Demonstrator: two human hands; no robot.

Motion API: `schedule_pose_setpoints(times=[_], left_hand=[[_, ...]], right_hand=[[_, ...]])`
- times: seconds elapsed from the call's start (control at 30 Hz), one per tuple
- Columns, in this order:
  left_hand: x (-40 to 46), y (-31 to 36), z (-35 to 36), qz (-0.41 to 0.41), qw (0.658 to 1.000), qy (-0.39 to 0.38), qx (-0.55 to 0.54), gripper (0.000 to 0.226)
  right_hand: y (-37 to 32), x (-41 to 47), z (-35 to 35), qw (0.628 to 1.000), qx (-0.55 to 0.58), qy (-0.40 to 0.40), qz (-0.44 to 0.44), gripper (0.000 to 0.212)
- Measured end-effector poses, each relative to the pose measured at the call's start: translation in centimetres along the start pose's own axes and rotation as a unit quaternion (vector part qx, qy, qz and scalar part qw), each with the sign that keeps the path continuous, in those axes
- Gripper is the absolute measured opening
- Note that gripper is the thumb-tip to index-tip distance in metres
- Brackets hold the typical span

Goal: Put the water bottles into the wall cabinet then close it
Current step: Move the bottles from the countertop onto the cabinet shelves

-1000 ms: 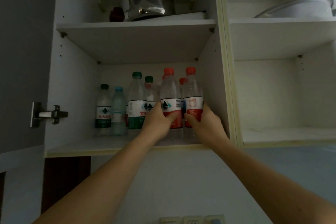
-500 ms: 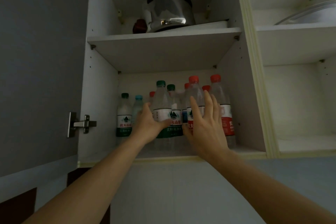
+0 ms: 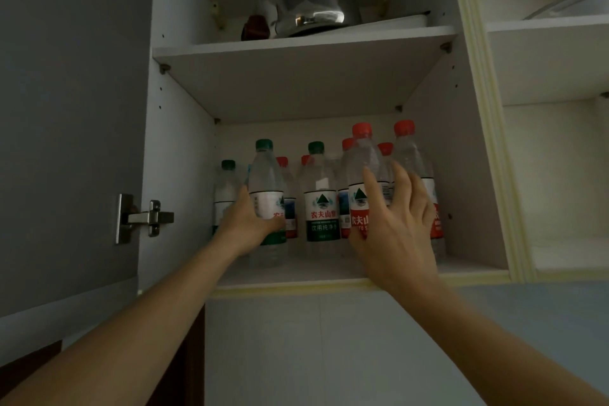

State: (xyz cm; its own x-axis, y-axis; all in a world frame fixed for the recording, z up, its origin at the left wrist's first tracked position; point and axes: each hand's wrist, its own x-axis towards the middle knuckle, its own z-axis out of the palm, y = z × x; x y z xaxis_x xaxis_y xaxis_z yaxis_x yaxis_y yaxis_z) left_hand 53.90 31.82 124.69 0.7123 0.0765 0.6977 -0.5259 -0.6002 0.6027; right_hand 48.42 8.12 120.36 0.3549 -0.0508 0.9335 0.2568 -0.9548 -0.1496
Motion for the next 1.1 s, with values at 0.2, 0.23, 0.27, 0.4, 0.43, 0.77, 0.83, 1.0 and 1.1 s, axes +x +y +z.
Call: schedule_pose_setpoints(times=[0.2, 0.23, 0.27, 0.4, 0.43, 0.77, 0.83, 1.0, 1.1], left_hand=[[0.8, -2.5, -2.4, -0.044, 0.994, 0.061, 0.078, 0.086], [0.7, -2.7, -2.6, -0.051, 0.989, 0.073, 0.118, 0.087], [0.6, -2.7, -2.7, -0.05, 0.982, 0.083, 0.161, 0.092], [-0.2, -2.8, -2.6, 0.087, 0.881, 0.111, 0.451, 0.122], [-0.1, -2.7, -2.7, 0.128, 0.83, 0.098, 0.534, 0.122], [1.9, -4.2, -4.3, 0.197, 0.632, -0.024, 0.749, 0.092], [1.7, -4.1, -4.3, 0.184, 0.632, -0.02, 0.752, 0.094], [0.7, -3.8, -4.6, 0.124, 0.619, -0.035, 0.775, 0.09], [0.2, -3.9, -5.0, 0.11, 0.62, -0.034, 0.776, 0.086]], right_hand=[[0.2, 0.0, 0.1, 1.0, 0.009, 0.003, 0.014, 0.105], [0.2, 0.1, 0.2, 1.0, 0.01, 0.005, 0.014, 0.105], [0.2, 0.1, 0.2, 1.0, 0.011, 0.007, 0.014, 0.104], [0.4, 0.1, 0.2, 1.0, 0.013, 0.004, 0.015, 0.104], [0.4, 0.1, 0.2, 1.0, 0.015, 0.005, 0.013, 0.103], [0.8, 0.3, 0.4, 0.991, 0.056, -0.004, 0.118, 0.113], [0.8, 0.4, 0.4, 0.99, 0.058, -0.014, 0.124, 0.115], [0.9, 0.3, -0.1, 0.987, 0.072, -0.02, 0.142, 0.118], [0.7, 0.1, -0.5, 0.988, 0.065, -0.01, 0.14, 0.114]])
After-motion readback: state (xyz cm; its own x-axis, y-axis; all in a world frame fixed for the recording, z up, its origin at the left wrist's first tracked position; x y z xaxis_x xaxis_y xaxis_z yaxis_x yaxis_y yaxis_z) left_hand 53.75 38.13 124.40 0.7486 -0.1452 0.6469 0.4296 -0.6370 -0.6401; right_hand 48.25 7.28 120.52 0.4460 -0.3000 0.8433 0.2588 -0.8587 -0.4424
